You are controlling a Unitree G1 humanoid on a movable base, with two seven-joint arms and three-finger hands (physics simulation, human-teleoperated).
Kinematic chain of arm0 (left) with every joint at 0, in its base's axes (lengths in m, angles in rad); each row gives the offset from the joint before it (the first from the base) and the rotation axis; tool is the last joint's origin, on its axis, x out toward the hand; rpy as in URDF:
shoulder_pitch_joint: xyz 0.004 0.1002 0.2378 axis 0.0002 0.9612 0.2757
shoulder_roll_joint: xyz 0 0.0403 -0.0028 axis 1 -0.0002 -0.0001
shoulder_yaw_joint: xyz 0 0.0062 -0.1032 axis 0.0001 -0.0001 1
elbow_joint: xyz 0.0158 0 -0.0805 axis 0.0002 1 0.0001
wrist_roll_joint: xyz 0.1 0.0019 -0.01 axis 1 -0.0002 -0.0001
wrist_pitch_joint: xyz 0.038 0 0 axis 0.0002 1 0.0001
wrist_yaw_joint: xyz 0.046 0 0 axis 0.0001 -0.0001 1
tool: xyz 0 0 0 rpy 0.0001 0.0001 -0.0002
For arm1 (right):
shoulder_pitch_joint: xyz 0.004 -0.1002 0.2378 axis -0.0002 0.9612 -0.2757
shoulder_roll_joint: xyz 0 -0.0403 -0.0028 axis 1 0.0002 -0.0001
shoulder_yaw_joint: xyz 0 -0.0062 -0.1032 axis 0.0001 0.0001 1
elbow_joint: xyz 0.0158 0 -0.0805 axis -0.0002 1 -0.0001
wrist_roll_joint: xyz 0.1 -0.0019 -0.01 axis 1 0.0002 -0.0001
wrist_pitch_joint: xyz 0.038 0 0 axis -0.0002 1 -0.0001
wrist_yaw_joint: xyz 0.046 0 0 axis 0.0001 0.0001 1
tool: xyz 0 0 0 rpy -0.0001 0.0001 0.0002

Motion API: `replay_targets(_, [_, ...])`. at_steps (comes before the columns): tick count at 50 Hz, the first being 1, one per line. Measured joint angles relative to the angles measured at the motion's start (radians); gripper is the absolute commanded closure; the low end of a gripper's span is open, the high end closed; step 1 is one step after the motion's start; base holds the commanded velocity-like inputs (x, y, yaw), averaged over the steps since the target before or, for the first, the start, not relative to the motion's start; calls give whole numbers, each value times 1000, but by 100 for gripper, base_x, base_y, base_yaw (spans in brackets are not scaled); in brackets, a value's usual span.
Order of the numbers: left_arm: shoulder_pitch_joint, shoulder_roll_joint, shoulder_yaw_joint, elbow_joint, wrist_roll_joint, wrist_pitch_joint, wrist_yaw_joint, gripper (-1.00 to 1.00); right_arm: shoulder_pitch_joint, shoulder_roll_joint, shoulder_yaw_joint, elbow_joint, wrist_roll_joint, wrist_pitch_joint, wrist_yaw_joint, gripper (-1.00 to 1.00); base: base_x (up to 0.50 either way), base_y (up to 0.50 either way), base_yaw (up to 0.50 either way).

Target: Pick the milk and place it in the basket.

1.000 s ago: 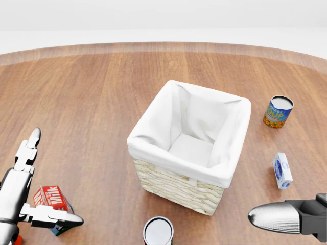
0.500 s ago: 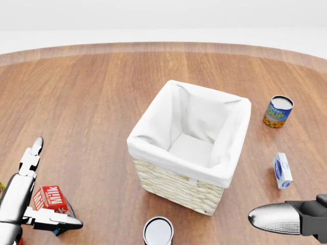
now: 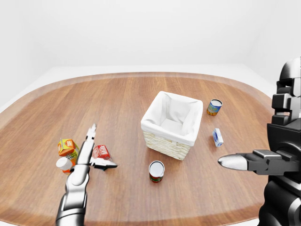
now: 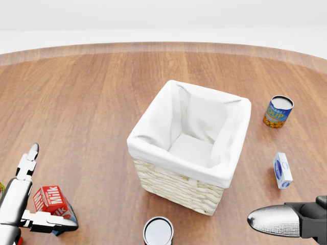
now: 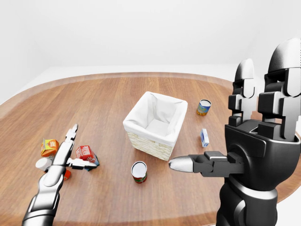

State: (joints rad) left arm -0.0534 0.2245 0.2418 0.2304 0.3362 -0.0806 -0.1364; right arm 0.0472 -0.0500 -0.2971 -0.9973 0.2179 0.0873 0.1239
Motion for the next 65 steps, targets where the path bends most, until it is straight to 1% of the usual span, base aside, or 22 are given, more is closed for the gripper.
replay_targets(2, [-3, 3, 0, 13, 2, -7, 6, -100, 0, 0, 1, 0, -1, 0, 0, -100, 0, 0, 0])
replay_targets(24, [-57, 41, -11, 209, -8, -7, 61, -100, 5, 4, 6, -4, -4, 0, 4, -100, 0, 0, 0])
replay_targets(38, [-101, 61, -45, 385, -6, -7, 91, -100, 8, 6, 10, -4, -8, 0, 6, -100, 0, 0, 0])
replay_targets(43, [-134, 74, -56, 430, -3, -7, 109, -100, 8, 6, 10, -5, -8, 0, 6, -100, 0, 0, 0])
replay_targets(44, [-141, 77, -57, 439, -4, -7, 111, -41, 8, 6, 10, -5, -8, 0, 6, -100, 0, 0, 0])
replay_targets(45, [-146, 80, -57, 443, -6, -7, 113, 46, 8, 6, 9, -5, -8, 0, 6, -100, 0, 0, 0])
replay_targets(46, [-151, 83, -58, 444, -7, -7, 114, 100, 8, 6, 9, -5, -8, 0, 6, -100, 0, 0, 0])
replay_targets(49, [-168, 90, -60, 454, -15, -7, 113, 100, 8, 6, 9, -6, -7, 0, 6, -100, 0, 0, 0])
replay_targets(52, [-198, 98, -56, 492, -21, -7, 121, 100, 7, 6, 8, -6, -6, 0, 6, -100, 0, 0, 0])
replay_targets(57, [-245, 102, -69, 567, -16, -7, 118, 100, 6, 5, 8, -5, -5, 0, 5, -100, 0, 0, 0])
replay_targets(65, [-250, 104, -81, 601, -48, -7, 114, 100, 7, 5, 7, -5, -5, 0, 5, -100, 0, 0, 0])
